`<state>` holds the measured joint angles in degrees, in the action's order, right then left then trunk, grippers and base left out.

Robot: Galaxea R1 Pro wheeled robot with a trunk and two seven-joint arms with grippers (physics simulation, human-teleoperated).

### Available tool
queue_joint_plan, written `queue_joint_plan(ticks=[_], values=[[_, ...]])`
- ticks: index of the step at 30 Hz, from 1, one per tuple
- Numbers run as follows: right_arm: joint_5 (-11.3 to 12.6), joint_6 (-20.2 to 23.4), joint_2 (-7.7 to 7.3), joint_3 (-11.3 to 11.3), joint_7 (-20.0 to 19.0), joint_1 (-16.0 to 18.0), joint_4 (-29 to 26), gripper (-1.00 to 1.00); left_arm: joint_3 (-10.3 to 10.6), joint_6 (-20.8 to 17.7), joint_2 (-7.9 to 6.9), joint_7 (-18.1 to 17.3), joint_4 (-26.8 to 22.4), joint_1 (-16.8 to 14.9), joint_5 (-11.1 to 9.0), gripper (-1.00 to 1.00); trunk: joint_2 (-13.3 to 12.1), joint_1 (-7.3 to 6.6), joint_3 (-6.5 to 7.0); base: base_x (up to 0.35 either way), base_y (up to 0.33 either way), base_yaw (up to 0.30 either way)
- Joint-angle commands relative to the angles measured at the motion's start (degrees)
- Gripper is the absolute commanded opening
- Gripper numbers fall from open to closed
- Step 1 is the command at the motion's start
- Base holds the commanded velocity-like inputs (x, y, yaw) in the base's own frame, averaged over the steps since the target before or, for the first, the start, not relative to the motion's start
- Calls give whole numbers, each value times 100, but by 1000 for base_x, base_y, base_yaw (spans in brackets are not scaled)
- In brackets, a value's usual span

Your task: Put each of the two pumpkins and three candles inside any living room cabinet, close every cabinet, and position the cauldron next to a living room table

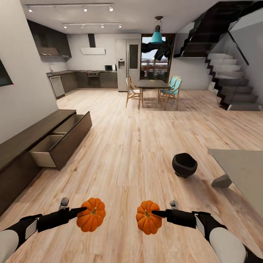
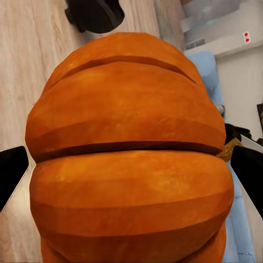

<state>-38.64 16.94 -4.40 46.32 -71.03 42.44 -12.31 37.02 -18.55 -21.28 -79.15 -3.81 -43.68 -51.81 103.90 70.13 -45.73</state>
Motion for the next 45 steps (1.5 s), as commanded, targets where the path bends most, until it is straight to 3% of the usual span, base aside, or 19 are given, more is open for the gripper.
queue_joint_plan(ticks=[1,36,45], values=[[8,2,0,26,1,1,0,-100,-75,0,1,1,-4,-1,-5,-100,0,0,1,337,0,0],[-12,2,1,26,13,1,0,-100,-72,0,4,5,-6,-4,-5,-100,0,0,1,337,13,0],[-30,-34,1,26,251,1,4,-100,-72,0,9,5,-6,-3,-5,-100,0,0,1,336,83,0]])
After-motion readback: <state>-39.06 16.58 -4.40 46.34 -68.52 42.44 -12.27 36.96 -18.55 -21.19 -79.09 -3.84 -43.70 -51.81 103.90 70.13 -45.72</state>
